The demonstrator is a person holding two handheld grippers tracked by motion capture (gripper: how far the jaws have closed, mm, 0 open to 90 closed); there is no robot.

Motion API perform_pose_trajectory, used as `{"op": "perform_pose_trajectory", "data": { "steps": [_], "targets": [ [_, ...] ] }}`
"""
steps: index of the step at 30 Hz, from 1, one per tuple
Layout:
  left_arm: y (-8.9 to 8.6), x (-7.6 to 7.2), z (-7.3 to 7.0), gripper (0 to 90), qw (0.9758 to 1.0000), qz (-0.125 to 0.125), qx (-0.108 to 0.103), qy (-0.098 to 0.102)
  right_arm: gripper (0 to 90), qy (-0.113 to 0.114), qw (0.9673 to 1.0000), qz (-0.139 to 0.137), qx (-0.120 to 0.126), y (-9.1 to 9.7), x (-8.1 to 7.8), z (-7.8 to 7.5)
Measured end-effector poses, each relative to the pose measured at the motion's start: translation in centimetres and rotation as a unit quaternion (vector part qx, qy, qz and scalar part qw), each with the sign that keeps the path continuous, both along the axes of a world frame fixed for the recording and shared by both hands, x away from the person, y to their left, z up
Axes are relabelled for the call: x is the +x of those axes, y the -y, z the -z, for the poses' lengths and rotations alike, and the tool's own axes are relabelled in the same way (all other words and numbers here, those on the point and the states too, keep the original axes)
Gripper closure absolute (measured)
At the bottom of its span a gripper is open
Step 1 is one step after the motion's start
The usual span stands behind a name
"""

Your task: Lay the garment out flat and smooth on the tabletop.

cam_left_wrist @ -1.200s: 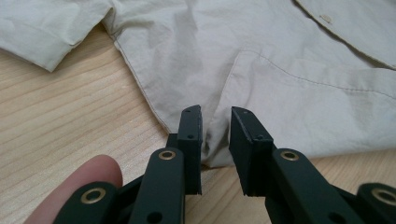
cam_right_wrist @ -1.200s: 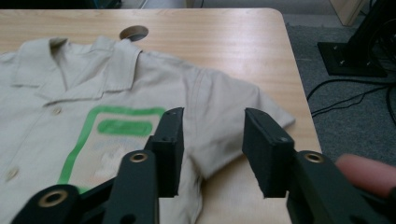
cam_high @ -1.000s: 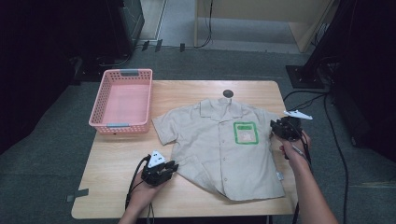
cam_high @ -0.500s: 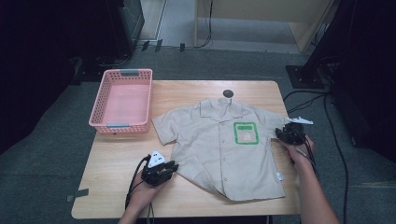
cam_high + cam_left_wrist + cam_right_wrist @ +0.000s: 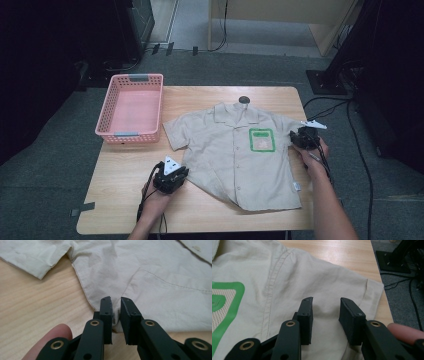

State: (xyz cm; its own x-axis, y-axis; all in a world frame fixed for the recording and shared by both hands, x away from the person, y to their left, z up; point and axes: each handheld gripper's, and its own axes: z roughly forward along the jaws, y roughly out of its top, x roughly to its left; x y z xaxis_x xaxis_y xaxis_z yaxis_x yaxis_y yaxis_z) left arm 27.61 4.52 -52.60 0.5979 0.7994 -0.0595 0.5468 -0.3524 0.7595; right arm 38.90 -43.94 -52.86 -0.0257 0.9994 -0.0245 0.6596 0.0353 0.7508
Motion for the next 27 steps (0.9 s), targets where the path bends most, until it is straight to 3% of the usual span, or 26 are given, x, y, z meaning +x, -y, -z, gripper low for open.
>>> {"op": "perform_pose_trajectory", "data": {
  "steps": [8, 10, 13, 18, 22, 25, 27],
  "targets": [
    [0.0, 1.5, 0.0, 80.9, 0.9999, -0.011, -0.009, -0.009, 68.2, 0.017, 0.9997, 0.013, -0.011, -0.6, 1.5, 0.3],
    [0.0, 1.7, -0.1, 78.1, 0.9998, -0.007, -0.012, -0.013, 61.8, 0.016, 0.9996, 0.014, -0.017, -0.5, 1.7, 0.3],
    [0.2, 1.5, -0.1, 65.5, 0.9994, -0.008, -0.026, -0.021, 50.4, 0.007, 0.9994, 0.029, -0.016, -0.3, 1.6, 0.0],
    [1.5, 1.3, -0.3, 55.2, 0.9987, -0.008, -0.047, -0.021, 41.1, 0.036, 0.9991, 0.019, 0.01, 0.0, -0.1, -1.0],
    [3.0, 1.5, -0.6, 52.8, 0.9992, 0.0, -0.036, -0.019, 34.7, 0.03, 0.9993, -0.003, 0.022, -0.6, -1.5, -1.7],
    [4.3, 1.5, -0.7, 53.4, 1.0, 0.0, -0.005, -0.007, 32.3, 0.018, 0.9991, -0.023, 0.03, -1.7, -2.6, -1.9],
    [5.1, 1.4, -0.7, 53.7, 0.9999, 0.011, 0.005, -0.006, 31.4, 0.013, 0.9979, -0.034, 0.053, -2.4, -3.3, -2.1]
  ]
}}
